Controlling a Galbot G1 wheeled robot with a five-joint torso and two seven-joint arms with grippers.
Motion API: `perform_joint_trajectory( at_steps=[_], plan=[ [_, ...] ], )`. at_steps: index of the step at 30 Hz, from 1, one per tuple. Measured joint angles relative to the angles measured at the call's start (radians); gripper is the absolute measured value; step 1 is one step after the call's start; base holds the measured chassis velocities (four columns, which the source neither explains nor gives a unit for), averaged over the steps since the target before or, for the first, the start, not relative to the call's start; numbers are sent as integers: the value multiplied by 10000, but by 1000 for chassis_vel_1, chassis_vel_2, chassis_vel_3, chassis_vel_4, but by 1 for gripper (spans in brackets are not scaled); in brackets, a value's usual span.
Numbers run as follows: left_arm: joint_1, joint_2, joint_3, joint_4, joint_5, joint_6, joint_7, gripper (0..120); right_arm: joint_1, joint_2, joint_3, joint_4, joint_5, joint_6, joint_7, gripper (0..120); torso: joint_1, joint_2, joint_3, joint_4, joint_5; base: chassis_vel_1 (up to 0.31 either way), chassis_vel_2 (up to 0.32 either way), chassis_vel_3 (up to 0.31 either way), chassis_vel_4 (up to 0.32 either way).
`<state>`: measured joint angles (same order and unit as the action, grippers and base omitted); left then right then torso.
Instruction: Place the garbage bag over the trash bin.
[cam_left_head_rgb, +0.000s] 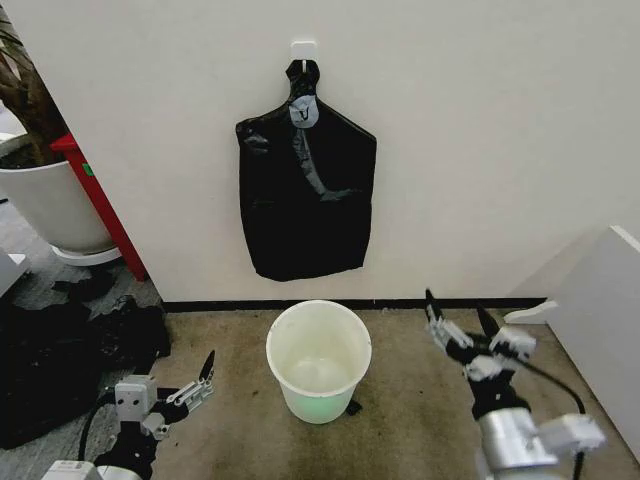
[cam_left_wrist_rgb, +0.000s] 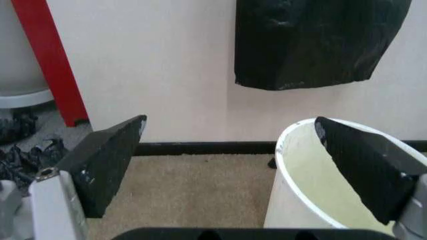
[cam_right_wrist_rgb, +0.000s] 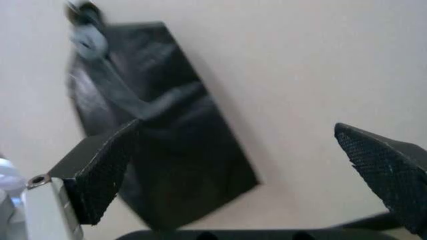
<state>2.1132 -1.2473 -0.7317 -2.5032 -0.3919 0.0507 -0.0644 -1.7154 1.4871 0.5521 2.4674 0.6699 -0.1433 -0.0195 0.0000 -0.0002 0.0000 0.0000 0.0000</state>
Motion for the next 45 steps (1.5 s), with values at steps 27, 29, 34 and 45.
perform_joint_trajectory(
  at_steps=[27,29,34,45],
  plan=[
    [-100,597,-1076,29,-867,-283,-380,100,6466,-2372,-2168,-2195,8520,-366,2342,100,0,0,0,-1,-1,0,0,0,0],
    [-84,587,-1173,30,-870,-315,-373,100,6760,-2370,-2333,-2440,8549,-366,2386,100,0,0,1,1,-3,0,0,0,0],
    [-65,564,-1278,30,-873,-354,-358,100,8244,-1973,-2981,-3462,8949,-275,2898,100,1,0,1,0,-1,0,0,0,0],
    [36,478,-1433,30,-957,-398,-249,100,10541,-1125,-3690,-4723,9369,-46,3803,100,1,0,1,0,-2,0,0,0,0]
  ],
)
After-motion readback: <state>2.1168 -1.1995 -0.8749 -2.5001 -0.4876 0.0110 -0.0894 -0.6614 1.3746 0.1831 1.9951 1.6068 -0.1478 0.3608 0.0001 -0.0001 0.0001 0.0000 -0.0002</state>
